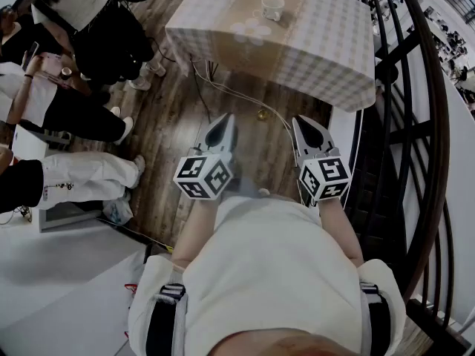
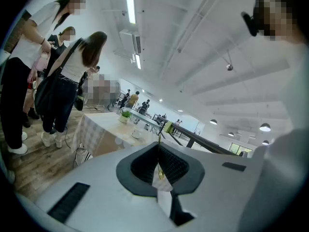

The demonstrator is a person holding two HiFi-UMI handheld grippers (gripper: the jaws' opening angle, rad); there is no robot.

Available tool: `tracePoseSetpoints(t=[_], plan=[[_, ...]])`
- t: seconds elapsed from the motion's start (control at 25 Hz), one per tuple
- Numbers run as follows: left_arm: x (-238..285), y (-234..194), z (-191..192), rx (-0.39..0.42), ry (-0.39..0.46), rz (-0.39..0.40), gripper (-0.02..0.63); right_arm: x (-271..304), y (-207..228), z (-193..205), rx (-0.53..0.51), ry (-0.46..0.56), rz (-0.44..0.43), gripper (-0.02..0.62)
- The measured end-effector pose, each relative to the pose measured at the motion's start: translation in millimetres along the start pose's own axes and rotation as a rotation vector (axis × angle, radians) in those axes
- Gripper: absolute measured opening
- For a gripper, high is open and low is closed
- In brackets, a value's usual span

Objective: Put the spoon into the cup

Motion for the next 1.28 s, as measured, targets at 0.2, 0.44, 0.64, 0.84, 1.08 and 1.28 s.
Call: tracePoseSetpoints(t=[0.2,0.44,0.64,0.84,1.08,1.28], plan=[[-7,13,3,0.006,0.013,0.020,0.003,-16,-2,0,-0.013,-0.004,0.008,0.000],[-12,17,7,0.000,0.022,0.023,0.003,-24,-4,-2,-0.035,0.006,0.001,0.000],[-7,22,9,0.002,0.027,0.026,0.003,-30,4,-3,-0.046,0.011,-0.001,0.000],[-7,29,8,0.013,0.033,0.033,0.003,-34,4,0,-0.037,0.022,-0.023,0.000],[-6,27,9,0.009,0.030,0.022,0.003,-30,3,1,-0.023,0.019,-0.029,0.000],[-5,17,6,-0.003,0.026,0.003,0.003,-19,1,4,-0.012,0.006,-0.034,0.000]])
Point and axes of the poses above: the fingertips, and each gripper's own axes: x forward along the fingers, y to its right, z out of its underside, the point moved 6 cm from there along -x, backward along the fingers, and after that the axes turned 9 degrees about -x, right-handed, at the moved point
